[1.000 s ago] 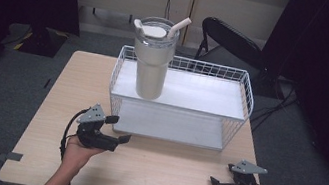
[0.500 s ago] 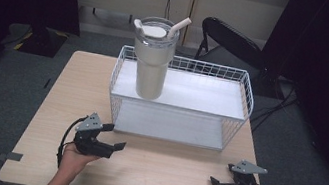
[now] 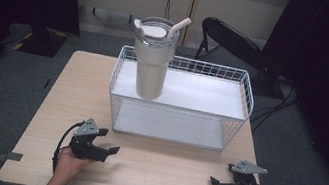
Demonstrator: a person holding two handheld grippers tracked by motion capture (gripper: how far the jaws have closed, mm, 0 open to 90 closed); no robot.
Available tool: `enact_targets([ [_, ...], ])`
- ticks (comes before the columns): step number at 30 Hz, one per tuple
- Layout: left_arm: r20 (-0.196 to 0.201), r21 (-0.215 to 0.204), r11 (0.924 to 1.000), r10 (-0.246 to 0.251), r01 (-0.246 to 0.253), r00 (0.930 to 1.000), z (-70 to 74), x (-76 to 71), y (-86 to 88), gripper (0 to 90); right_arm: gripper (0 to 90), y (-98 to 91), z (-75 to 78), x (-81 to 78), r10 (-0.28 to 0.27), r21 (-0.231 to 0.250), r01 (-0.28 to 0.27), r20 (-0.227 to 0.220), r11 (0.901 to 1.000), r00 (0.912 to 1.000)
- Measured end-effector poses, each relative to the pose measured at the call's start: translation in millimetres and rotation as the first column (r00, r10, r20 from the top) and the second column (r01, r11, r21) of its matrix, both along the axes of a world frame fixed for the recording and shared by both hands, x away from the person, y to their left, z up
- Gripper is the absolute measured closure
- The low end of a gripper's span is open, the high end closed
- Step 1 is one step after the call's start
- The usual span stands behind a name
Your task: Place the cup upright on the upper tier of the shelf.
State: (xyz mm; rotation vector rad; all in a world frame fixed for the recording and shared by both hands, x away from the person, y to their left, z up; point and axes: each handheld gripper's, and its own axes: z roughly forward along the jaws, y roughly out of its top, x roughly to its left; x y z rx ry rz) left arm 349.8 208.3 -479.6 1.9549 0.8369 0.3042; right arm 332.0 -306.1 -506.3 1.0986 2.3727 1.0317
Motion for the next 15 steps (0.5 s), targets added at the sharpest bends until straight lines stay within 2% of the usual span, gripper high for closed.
enact_targets([
  [4, -0.013, 0.03, 0.9995, -0.001, 0.002, 0.9999, -5.0, -0.5, 0.6, 17.5, 9.9, 0.0, 0.0, 0.0, 0.0, 0.0, 0.0, 0.0, 1.0, 1.0],
  [10, -0.021, 0.113, 0.9935, -0.009, 0.011, 0.9997, -10.3, -0.8, -0.4, 17.5, 9.9, 0.0, 0.0, 0.0, 0.0, 0.0, 0.0, 0.0, 1.0, 1.0],
  [12, -0.025, 0.109, 0.994, -0.011, 0.014, 0.9996, -10.3, -1.1, -0.3, 17.7, 9.9, 0.0, 0.0, -0.1, 0.0, 0.0, 0.0, -0.001, 1.0, 1.0],
  [15, -0.024, 0.129, 0.9916, -0.01, 0.013, 0.9997, -8.9, -2.0, -1.2, 17.7, 9.9, 0.0, 0.0, 0.0, 0.0, 0.0, 0.0, 0.0, 1.0, 1.0],
])
